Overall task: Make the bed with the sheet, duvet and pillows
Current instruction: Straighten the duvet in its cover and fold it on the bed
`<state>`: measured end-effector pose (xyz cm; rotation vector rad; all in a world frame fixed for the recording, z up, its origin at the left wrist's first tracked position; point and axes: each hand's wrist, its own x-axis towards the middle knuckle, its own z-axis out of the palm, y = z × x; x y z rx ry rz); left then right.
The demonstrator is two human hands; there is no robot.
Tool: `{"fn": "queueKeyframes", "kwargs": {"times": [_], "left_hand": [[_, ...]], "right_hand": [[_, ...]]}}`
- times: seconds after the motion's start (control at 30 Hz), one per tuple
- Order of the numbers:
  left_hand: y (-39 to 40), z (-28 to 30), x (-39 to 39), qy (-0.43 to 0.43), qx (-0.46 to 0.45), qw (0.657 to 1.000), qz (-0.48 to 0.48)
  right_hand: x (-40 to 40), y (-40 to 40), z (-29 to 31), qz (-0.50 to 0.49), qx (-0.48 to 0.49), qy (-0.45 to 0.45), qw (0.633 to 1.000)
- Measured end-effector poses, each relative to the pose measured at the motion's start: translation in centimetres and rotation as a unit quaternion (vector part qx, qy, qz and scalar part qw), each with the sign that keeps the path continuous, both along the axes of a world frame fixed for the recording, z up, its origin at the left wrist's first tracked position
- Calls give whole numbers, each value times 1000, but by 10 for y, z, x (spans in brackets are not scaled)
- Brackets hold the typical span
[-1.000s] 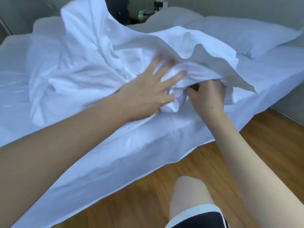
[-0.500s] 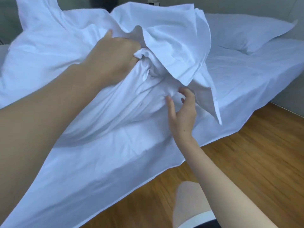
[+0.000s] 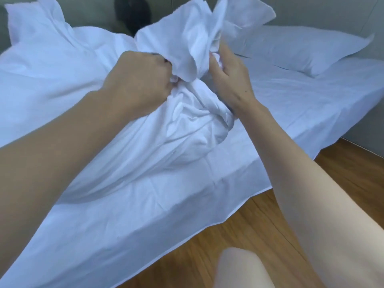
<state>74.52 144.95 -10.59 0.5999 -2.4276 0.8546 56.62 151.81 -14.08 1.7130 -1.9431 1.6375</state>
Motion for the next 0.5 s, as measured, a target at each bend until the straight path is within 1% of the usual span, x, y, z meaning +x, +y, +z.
{"fn": "queueKeyframes", "kwargs": {"times": [0.03, 0.1, 0.17, 0.2, 0.23, 0.27, 0.3, 0.37, 0.4, 0.43, 0.47, 0.5], "left_hand": [[2, -2, 2, -2, -67, 996, -50], [4, -7, 4, 10, -199, 967, -158], [11, -11, -2, 17, -251, 937, -244], [16, -11, -6, 8, -249, 932, -264], [19, -13, -10, -13, -223, 938, -267], [21, -13, -12, -41, -174, 950, -254], [19, -13, -13, -66, -115, 964, -231], [13, -13, -10, -90, 6, 982, -169], [10, -14, -9, -84, 43, 985, -148], [8, -16, -9, -70, 61, 987, -133], [5, -17, -11, -59, 70, 989, -117], [2, -16, -13, -50, 77, 991, -97]], "right_hand": [[2, -3, 2, 13, 14, -5, 1000], [6, -9, 4, 38, 38, 6, 999], [12, -15, 6, 33, 74, 36, 996], [15, -19, 6, 26, 107, 43, 993], [18, -21, 5, 26, 146, 30, 989], [20, -20, 3, 38, 181, 12, 983], [20, -18, 0, 68, 190, 0, 979], [15, -2, -7, 156, 143, -42, 976], [10, 10, -12, 196, 115, -78, 971], [5, 22, -19, 210, 87, -122, 966], [1, 33, -28, 204, 48, -173, 962], [-1, 44, -39, 147, -4, -205, 968]]}}
